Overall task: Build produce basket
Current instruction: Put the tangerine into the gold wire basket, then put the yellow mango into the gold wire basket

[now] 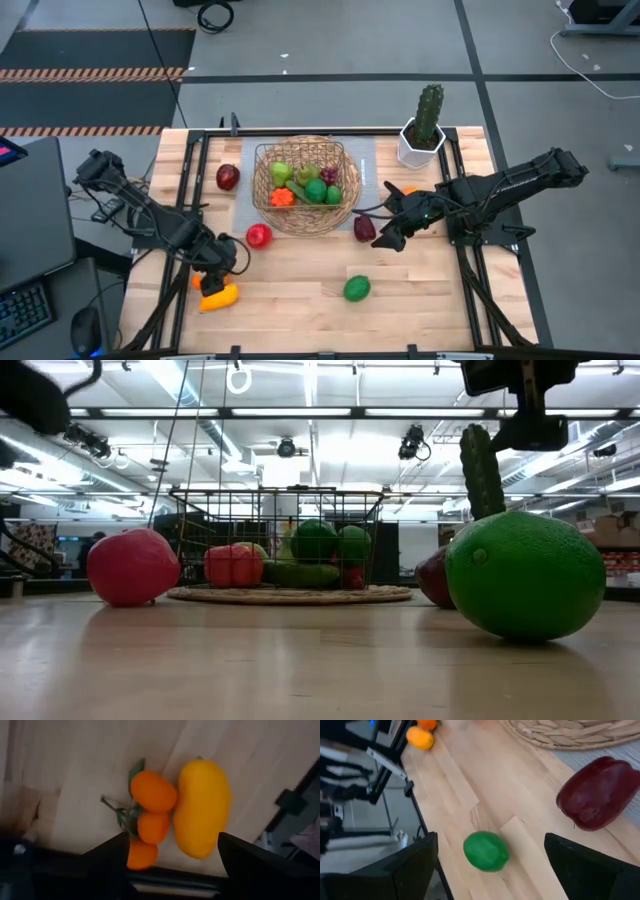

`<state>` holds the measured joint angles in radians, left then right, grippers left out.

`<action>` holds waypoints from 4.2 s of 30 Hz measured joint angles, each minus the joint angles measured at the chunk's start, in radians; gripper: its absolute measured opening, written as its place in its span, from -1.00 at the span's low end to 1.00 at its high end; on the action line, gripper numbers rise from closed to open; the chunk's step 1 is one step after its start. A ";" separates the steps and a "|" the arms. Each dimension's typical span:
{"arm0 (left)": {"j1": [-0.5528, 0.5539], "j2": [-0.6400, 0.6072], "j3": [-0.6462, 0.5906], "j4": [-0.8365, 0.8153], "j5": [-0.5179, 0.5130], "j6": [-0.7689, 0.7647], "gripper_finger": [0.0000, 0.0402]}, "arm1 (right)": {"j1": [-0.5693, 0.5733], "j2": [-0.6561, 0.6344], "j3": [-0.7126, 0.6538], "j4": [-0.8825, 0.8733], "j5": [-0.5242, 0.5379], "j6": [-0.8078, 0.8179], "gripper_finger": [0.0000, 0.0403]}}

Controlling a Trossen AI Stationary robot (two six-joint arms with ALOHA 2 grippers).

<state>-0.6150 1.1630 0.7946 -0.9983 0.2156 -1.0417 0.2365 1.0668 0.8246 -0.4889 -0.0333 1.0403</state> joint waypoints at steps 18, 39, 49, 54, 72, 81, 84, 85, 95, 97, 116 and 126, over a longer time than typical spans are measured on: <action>-0.024 -0.077 -0.339 0.275 0.014 -0.031 0.55 | 0.001 0.000 0.000 0.002 0.051 0.216 0.83; -0.023 -0.075 -0.375 0.316 -0.066 -0.248 0.07 | -0.002 0.000 0.000 0.002 0.077 0.141 0.83; 0.053 -0.077 -0.203 0.288 -0.081 -0.221 -0.48 | -0.038 0.000 0.000 0.002 0.069 0.031 0.83; 0.140 -0.077 -0.033 0.133 -0.140 -0.112 -0.34 | -0.064 0.000 0.000 0.002 0.067 -0.001 0.83; 0.582 -0.057 0.484 0.215 -0.605 0.576 -0.29 | -0.087 0.000 0.000 0.052 0.066 -0.054 0.83; 0.735 0.111 0.481 0.176 -0.536 0.672 0.19 | -0.087 0.000 0.000 0.055 0.066 -0.056 0.83; 0.754 0.166 0.481 0.169 -0.499 0.672 0.45 | -0.087 0.000 0.000 0.061 0.066 -0.056 0.83; 0.759 0.181 0.481 0.167 -0.496 0.672 0.53 | -0.087 0.000 0.000 0.063 0.066 -0.056 0.83; 0.767 0.202 0.544 0.028 -0.400 0.600 0.84 | -0.087 0.000 0.000 0.069 0.039 -0.080 0.83; 0.753 0.201 0.597 -0.075 -0.364 0.586 0.84 | -0.087 0.000 0.000 0.069 0.039 -0.097 0.83; 0.348 0.246 0.636 -0.420 -0.091 0.259 0.84 | -0.088 0.000 0.000 0.069 0.066 -0.186 0.83; 0.103 0.245 0.451 -0.337 0.016 -0.029 0.84 | -0.088 0.000 0.000 0.070 0.132 -0.206 0.83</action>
<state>-0.5116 1.4078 1.2457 -1.3357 0.2311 -1.0710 0.1490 1.0668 0.8249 -0.4191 0.0992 0.8346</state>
